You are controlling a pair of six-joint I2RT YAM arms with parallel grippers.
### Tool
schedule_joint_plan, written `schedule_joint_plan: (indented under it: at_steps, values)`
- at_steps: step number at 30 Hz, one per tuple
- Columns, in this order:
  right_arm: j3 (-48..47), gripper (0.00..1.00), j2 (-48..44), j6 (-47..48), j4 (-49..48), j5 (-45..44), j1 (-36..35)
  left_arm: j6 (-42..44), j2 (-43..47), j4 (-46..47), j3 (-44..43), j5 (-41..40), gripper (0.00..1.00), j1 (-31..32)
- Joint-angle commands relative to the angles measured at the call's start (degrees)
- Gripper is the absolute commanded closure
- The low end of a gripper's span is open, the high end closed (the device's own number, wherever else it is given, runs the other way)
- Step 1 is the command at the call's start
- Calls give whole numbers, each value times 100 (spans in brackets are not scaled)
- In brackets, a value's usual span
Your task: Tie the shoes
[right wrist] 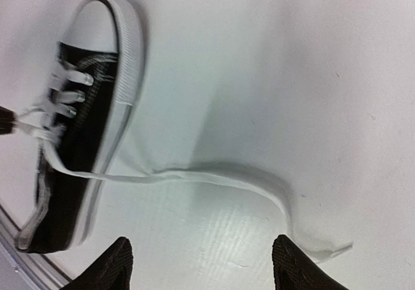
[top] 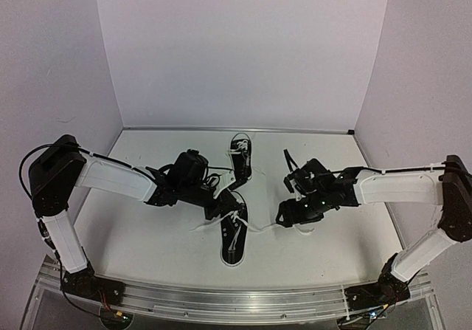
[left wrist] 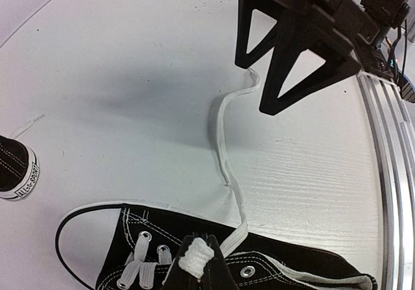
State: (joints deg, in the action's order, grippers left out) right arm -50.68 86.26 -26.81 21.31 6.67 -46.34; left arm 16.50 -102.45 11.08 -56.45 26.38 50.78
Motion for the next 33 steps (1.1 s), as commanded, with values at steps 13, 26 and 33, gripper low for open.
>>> schedule_joint_plan:
  at_steps: [13,26,33]
  values:
    - [-113,51,1126,212,801,-989,62,467,194,454,220,183,100,-16]
    - [-981,100,944,672,508,-514,179,1214,541,713,739,68,100,224]
    - [-2184,100,1213,1112,280,505,186,1773,657,666,963,-449,100,486]
